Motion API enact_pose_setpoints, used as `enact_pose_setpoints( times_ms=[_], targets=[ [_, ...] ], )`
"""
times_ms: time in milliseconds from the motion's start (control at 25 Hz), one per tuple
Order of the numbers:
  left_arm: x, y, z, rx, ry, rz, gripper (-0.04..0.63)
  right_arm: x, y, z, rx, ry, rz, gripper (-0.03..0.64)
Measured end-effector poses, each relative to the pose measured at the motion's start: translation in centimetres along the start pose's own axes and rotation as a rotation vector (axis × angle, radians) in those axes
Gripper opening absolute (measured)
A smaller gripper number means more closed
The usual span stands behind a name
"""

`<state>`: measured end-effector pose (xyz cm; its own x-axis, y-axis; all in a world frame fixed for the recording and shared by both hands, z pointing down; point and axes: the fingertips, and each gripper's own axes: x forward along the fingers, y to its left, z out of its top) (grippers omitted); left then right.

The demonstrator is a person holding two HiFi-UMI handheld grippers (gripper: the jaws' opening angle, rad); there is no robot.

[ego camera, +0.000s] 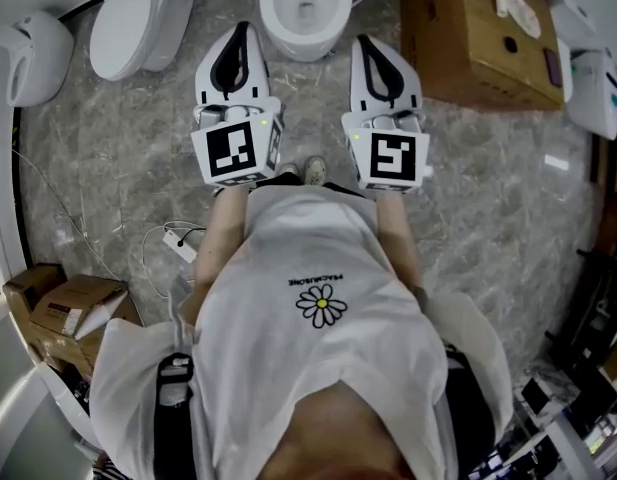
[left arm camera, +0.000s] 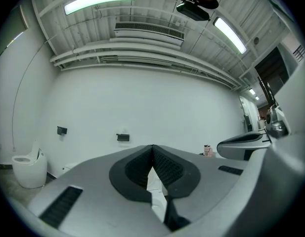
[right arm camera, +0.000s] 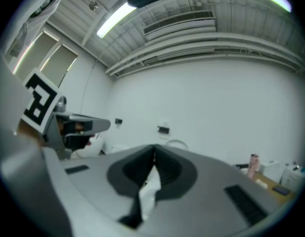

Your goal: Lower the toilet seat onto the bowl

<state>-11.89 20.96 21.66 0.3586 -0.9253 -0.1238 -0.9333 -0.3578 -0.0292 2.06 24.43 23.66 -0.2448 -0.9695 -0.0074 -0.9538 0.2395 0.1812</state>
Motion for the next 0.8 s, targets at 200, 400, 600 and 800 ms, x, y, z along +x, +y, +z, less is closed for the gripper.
enact_pose_setpoints(
  times_ms=[200, 400, 600, 800],
  targets=[
    [0.1, -1.0, -0.4, 0.022, -0.008, 0.029, 0.02, 0.1, -1.7, -1.6, 0.02, 0.017, -0.008, 0.031],
    [0.5, -0.8, -0.9, 0.03, 0.001, 0.05, 0.02, 0.4, -2.2, -1.9, 0.073, -0.016, 0.028, 0.031],
    [2.3, -0.5, -0.9, 0.037, -0.013, 0.048, 0.02, 1.3, -2.7, -1.3, 0.096, -0.058, 0.083, 0.031],
    [4.6, 0.1, -1.7, 0.037, -0.018, 0.031, 0.02, 2.6, -3.5, -0.8, 0.082, -0.073, 0.078, 0.031]
  ],
)
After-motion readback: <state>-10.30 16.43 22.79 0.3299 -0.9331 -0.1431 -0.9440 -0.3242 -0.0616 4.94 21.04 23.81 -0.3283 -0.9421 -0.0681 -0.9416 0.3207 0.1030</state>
